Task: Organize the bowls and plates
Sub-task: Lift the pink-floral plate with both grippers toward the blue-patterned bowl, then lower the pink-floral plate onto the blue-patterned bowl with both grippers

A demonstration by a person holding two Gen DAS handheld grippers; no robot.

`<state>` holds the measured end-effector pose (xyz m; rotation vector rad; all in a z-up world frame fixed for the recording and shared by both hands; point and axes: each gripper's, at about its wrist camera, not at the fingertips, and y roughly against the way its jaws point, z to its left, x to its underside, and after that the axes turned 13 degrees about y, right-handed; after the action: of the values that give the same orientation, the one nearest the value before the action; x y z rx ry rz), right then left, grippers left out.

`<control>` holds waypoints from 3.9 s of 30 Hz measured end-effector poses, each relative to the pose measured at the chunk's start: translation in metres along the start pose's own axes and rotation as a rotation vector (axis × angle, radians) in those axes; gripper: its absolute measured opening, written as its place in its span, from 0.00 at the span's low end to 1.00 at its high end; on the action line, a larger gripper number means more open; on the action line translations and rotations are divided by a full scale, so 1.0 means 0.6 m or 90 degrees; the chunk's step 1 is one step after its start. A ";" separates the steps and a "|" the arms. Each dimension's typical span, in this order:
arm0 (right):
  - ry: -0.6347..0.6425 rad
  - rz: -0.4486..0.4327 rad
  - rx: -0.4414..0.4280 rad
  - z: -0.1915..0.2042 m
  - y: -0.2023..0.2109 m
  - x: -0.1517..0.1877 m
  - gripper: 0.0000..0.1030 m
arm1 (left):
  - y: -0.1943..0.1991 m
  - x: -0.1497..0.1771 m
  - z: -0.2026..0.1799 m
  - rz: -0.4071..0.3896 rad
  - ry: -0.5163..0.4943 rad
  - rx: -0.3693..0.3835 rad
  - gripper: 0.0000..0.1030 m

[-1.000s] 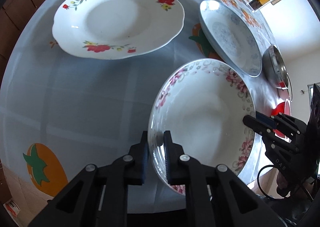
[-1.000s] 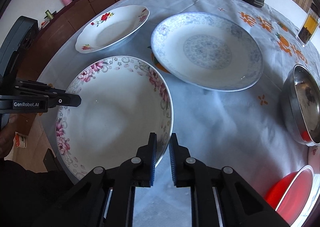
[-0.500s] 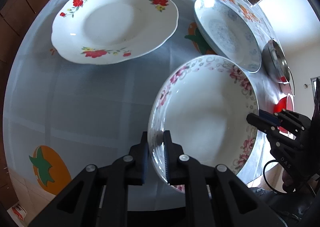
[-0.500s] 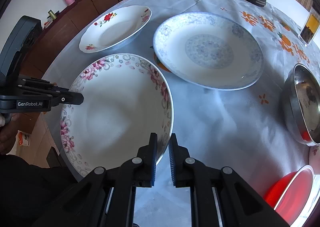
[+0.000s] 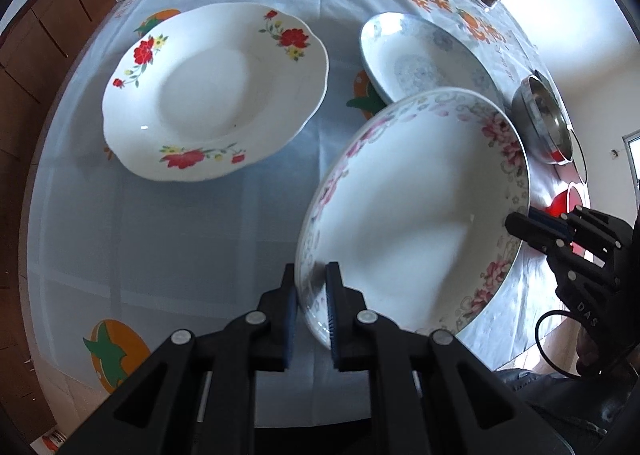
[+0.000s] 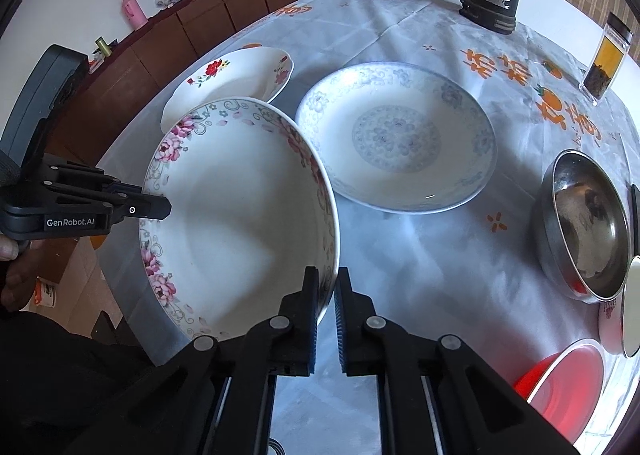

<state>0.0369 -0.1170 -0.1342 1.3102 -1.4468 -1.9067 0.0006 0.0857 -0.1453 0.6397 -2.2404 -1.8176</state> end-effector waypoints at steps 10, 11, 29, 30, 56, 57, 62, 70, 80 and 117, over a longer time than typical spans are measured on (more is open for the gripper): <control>-0.031 -0.026 0.017 -0.026 0.016 -0.006 0.08 | 0.013 -0.013 -0.019 -0.009 -0.021 0.009 0.09; -0.034 -0.027 0.018 -0.028 0.018 -0.006 0.08 | 0.014 -0.016 -0.022 -0.008 -0.022 0.010 0.09; -0.085 -0.047 0.038 -0.078 0.025 -0.017 0.08 | 0.033 -0.053 -0.059 -0.011 -0.032 0.023 0.09; -0.086 -0.048 0.038 -0.080 0.025 -0.017 0.08 | 0.033 -0.055 -0.060 -0.011 -0.032 0.023 0.09; -0.104 -0.056 0.044 -0.120 0.022 -0.036 0.08 | 0.026 -0.092 -0.082 -0.013 -0.043 0.018 0.09; -0.105 -0.056 0.044 -0.123 0.022 -0.037 0.08 | 0.024 -0.094 -0.083 -0.013 -0.044 0.017 0.09; -0.106 -0.056 0.045 -0.130 0.020 -0.040 0.08 | 0.020 -0.101 -0.087 -0.012 -0.044 0.014 0.09; -0.108 -0.057 0.044 -0.144 0.017 -0.047 0.08 | 0.014 -0.110 -0.095 -0.010 -0.047 0.010 0.09; -0.110 -0.059 0.046 -0.163 0.012 -0.059 0.08 | 0.009 -0.122 -0.103 -0.009 -0.046 0.007 0.09; -0.112 -0.039 0.074 -0.205 -0.002 -0.094 0.09 | -0.014 -0.179 -0.126 -0.003 -0.046 0.003 0.10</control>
<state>0.1691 -0.1368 -0.1134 1.2782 -1.6423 -2.0495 0.1287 0.0649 -0.1227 0.5899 -2.2915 -1.8657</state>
